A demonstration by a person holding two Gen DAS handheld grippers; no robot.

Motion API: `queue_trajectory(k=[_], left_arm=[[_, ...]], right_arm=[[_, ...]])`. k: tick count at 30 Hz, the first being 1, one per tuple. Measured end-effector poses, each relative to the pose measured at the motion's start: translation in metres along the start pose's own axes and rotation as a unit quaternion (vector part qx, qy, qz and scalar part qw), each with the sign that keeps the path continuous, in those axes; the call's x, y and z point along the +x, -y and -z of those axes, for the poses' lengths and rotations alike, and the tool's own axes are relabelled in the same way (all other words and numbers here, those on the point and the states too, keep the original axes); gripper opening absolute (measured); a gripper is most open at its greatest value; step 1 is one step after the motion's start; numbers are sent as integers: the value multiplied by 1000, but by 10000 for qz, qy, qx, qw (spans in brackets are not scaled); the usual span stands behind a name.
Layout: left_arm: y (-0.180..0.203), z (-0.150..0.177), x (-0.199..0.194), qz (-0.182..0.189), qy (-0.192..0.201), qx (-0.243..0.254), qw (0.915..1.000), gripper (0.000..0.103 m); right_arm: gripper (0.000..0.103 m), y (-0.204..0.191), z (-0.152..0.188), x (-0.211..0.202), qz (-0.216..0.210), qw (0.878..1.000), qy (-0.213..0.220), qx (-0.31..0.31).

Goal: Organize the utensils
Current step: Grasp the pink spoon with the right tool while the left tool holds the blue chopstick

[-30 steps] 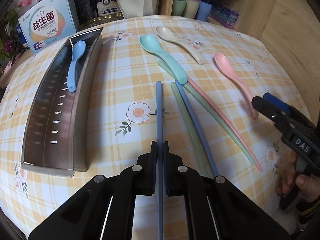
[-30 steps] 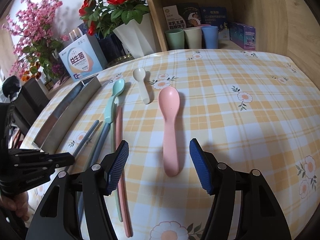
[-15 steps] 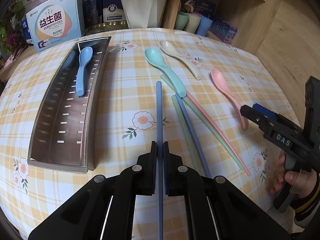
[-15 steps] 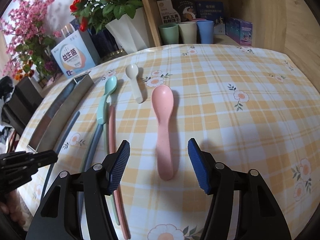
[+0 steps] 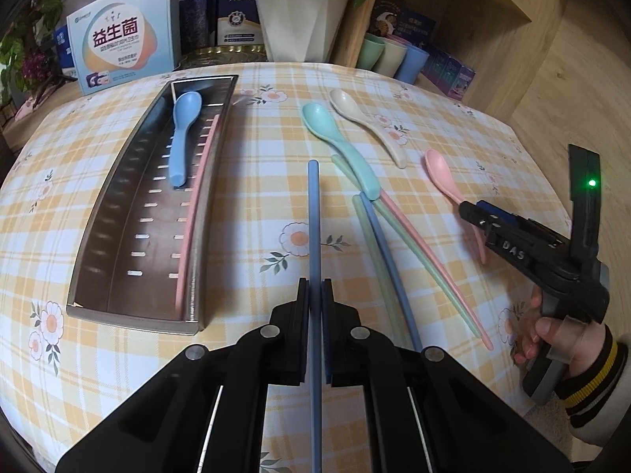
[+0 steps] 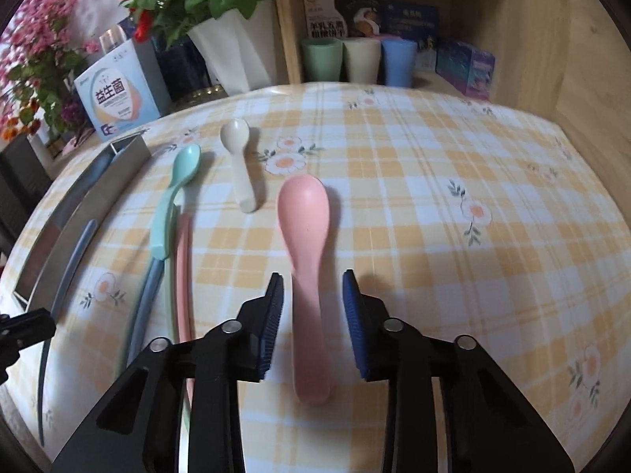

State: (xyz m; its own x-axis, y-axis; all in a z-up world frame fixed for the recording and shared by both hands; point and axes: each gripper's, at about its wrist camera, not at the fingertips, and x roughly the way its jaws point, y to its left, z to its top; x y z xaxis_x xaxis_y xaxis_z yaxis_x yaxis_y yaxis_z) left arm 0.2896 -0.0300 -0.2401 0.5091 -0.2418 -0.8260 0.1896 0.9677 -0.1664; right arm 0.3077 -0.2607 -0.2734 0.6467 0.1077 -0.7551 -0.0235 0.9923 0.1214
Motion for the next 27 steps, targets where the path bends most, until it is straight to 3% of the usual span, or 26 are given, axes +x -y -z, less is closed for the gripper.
queue_trajectory(k=[9, 13, 21, 27], left_arm=[[4, 1, 2, 134, -42, 43, 9999, 6], [4, 2, 6, 140, -114, 6, 9998, 6], [1, 2, 8, 134, -136, -14, 9998, 6], [1, 1, 8, 138, -132, -20, 9998, 6]], right_arm=[[28, -12, 1, 6, -36, 9993, -141, -338], [15, -3, 0, 10, -43, 9996, -286, -75], [15, 6, 3, 6, -193, 9995, -166, 165], [15, -1, 3, 0, -266, 9996, 18, -41]])
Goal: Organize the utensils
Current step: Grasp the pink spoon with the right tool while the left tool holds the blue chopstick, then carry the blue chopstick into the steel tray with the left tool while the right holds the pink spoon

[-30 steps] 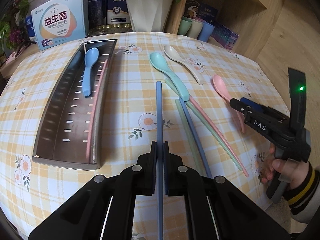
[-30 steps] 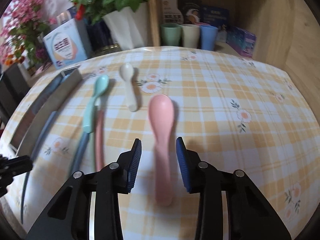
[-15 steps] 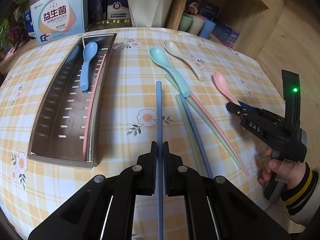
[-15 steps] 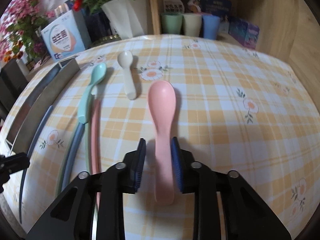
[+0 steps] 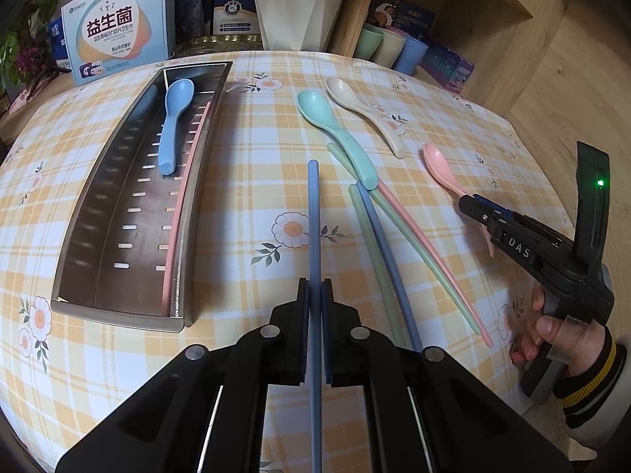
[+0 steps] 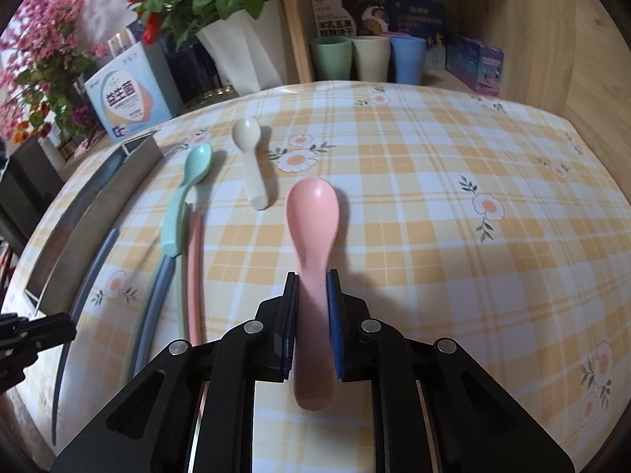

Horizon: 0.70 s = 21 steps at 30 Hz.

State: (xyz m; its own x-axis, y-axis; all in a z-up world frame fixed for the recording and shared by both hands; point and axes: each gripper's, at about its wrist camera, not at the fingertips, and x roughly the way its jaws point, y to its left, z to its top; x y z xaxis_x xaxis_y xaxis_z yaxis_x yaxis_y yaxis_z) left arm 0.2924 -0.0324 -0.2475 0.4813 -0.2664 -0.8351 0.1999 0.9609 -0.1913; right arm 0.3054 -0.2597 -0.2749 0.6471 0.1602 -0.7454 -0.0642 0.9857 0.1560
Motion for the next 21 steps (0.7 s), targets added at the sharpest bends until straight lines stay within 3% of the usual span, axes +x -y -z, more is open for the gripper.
queue_trajectory(k=[11, 21], left_arm=[[-2, -2, -3, 45, 75, -5, 10000, 6], [-15, -33, -45, 293, 558, -166, 9979, 6]], right_arm=[[14, -3, -1, -16, -47, 9995, 303, -44], [14, -16, -22, -46, -427, 9974, 563, 149]])
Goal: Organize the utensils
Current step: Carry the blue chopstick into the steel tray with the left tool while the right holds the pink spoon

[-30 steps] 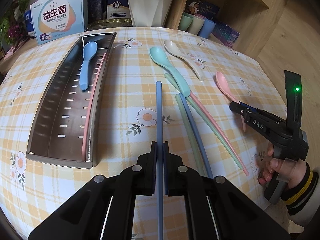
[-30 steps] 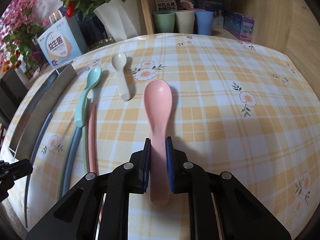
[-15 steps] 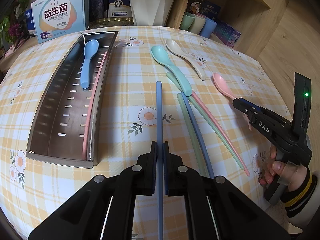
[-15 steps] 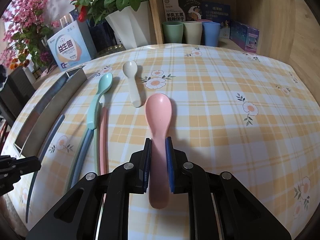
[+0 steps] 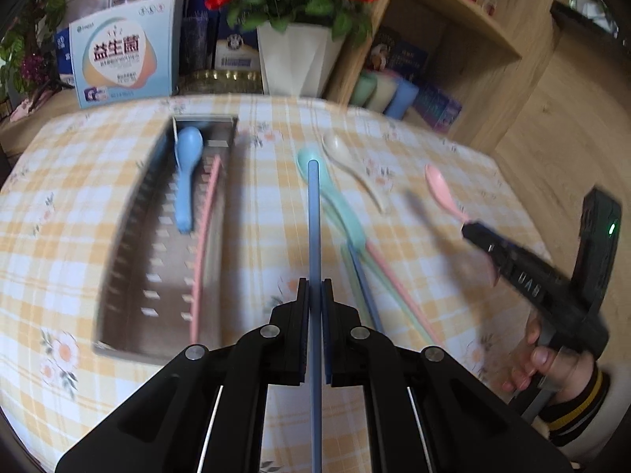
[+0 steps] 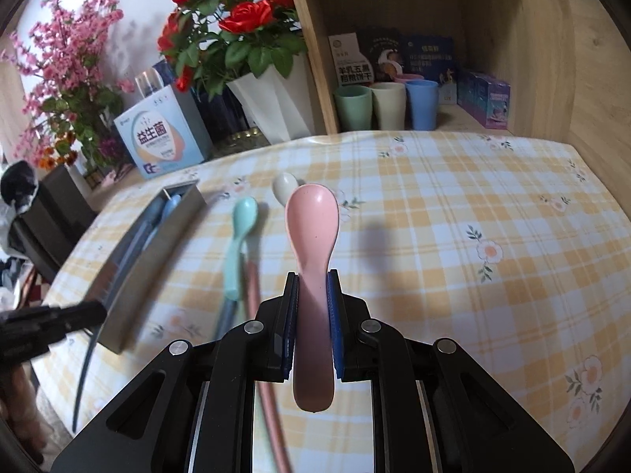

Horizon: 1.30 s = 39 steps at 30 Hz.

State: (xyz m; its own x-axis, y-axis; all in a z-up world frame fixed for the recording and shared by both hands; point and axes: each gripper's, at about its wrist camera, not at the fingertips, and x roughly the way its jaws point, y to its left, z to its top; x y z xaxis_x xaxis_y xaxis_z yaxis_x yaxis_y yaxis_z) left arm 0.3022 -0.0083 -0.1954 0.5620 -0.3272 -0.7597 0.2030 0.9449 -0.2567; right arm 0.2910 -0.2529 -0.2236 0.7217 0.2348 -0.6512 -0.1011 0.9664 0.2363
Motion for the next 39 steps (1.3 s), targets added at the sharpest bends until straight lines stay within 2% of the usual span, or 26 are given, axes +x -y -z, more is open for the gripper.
queue_trajectory(k=[4, 8, 13, 16, 23, 39], left_arm=[[-24, -25, -7, 170, -103, -188, 9996, 6], [-43, -47, -4, -81, -107, -65, 9999, 6], [-82, -69, 19, -174, -317, -599, 9976, 6], [-97, -73, 42, -188, -584, -743, 9953, 6], [-99, -71, 72, -323, -888, -581, 9938, 6], [-101, -78, 100, -519, -1046, -503, 9919, 6]], right_arm=[[14, -7, -3, 0, -91, 9999, -5, 75], [14, -12, -3, 0, -131, 9999, -43, 68], [14, -9, -5, -3, -97, 9998, -50, 171], [14, -5, -7, -4, -37, 9997, -59, 223], [15, 3, -6, -2, 49, 9995, -121, 292], [15, 7, -2, 2, 71, 9992, -201, 325]])
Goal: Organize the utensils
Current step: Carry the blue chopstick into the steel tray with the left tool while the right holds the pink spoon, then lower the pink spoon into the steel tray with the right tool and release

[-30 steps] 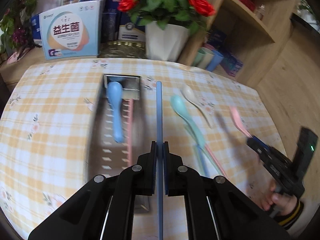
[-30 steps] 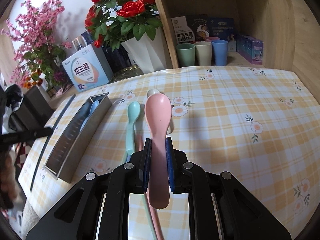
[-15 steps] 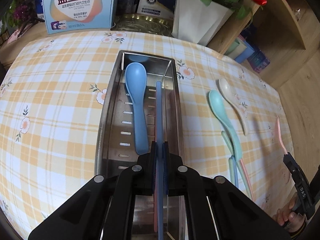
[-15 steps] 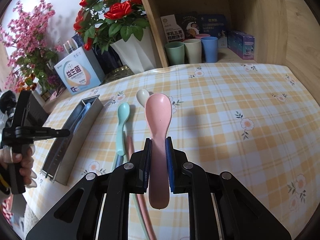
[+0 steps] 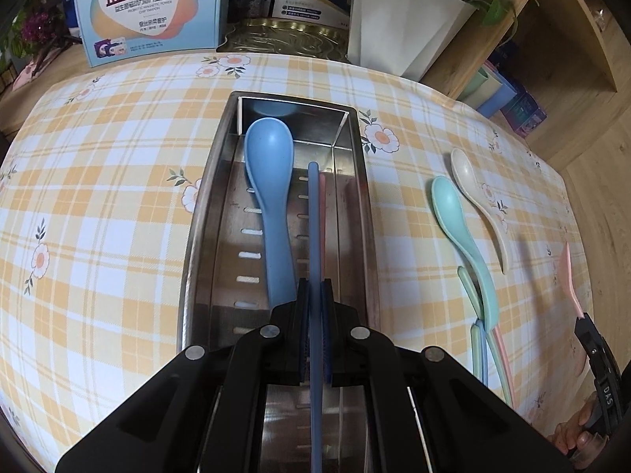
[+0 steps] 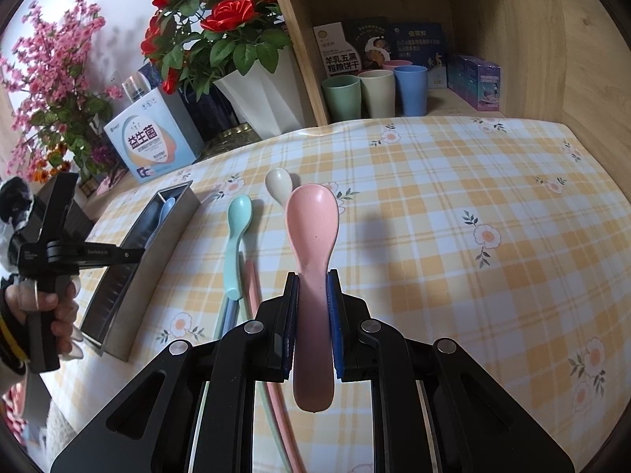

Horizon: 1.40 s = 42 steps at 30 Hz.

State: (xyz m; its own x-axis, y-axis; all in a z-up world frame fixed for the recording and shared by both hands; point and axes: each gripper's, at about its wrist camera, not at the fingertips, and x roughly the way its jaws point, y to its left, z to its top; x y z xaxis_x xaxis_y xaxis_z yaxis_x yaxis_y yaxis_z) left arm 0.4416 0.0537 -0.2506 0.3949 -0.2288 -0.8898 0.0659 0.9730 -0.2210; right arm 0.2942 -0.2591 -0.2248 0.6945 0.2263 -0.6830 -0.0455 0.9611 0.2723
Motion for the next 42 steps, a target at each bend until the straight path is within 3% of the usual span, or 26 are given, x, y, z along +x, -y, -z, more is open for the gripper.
queue_trajectory(k=[13, 17, 21, 23, 26, 28, 31, 35, 42], left_arm=[[6, 2, 14, -160, -132, 243, 9995, 6], [-1, 3, 6, 196, -121, 63, 9997, 9], [0, 9, -21, 238, 134, 309, 9991, 33], [0, 14, -39, 208, 296, 449, 9983, 37], [-4, 24, -66, 203, 565, 576, 9965, 55], [-7, 32, -81, 168, 740, 621, 9952, 73], [-14, 44, -97, 72, 938, 619, 9936, 87], [-28, 54, -110, 21, 1028, 555, 9932, 97], [-60, 65, -123, 180, 1187, 466, 9917, 97]], right_arm=[[15, 5, 3, -1, 4, 10000, -30, 91], [15, 5, 3, -2, -5, 9999, -40, 126], [15, 3, 2, -5, -27, 9999, -62, 143], [15, 1, 1, -5, -45, 9998, -105, 180], [15, -7, -2, -4, -93, 9996, -180, 195], [15, -16, -6, -1, -127, 9995, -245, 153], [15, -38, -12, 7, -215, 9990, -389, -4], [15, -79, -21, 19, -377, 9972, -564, -314], [14, -177, -31, 60, -592, 9883, -1131, -836]])
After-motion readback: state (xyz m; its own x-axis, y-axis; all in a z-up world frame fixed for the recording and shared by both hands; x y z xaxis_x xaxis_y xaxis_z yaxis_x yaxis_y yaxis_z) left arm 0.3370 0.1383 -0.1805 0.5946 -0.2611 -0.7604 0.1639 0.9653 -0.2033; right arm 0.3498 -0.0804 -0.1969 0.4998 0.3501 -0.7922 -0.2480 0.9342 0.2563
